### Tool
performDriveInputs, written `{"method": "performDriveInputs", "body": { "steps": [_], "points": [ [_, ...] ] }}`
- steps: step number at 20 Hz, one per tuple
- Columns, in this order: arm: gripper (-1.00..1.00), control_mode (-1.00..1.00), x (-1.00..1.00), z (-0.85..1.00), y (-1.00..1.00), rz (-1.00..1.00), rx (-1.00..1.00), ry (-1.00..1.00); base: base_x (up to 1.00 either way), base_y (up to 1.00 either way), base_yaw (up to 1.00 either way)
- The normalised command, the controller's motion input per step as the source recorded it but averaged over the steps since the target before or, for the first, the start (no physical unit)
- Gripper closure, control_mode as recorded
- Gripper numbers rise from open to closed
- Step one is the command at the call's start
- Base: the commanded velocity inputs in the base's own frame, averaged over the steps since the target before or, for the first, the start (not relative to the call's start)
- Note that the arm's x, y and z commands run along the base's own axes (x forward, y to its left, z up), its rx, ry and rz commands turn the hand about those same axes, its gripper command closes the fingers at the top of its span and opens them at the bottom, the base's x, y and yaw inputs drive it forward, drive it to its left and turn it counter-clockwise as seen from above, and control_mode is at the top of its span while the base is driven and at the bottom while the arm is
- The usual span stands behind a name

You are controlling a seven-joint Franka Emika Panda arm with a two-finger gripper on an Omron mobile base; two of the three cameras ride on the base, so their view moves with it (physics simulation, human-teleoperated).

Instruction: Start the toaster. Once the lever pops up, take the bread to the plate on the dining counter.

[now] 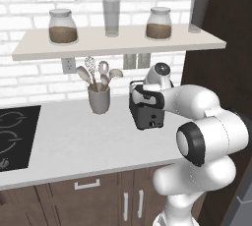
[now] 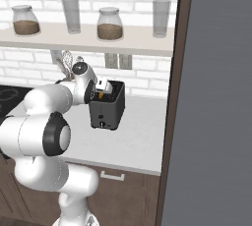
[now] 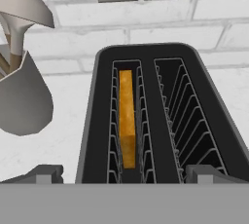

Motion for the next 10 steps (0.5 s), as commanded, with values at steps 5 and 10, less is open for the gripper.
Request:
{"method": "performDriveInputs", "body": {
  "steps": [5,10],
  "points": [
    [-1.00,-1.00,0.00,0.00,0.00,0.00,0.00,0.00,0.00,0.00,0.00],
    [-1.00,-1.00,0.00,0.00,0.00,0.00,0.00,0.00,0.00,0.00,0.00]
  ]
}}
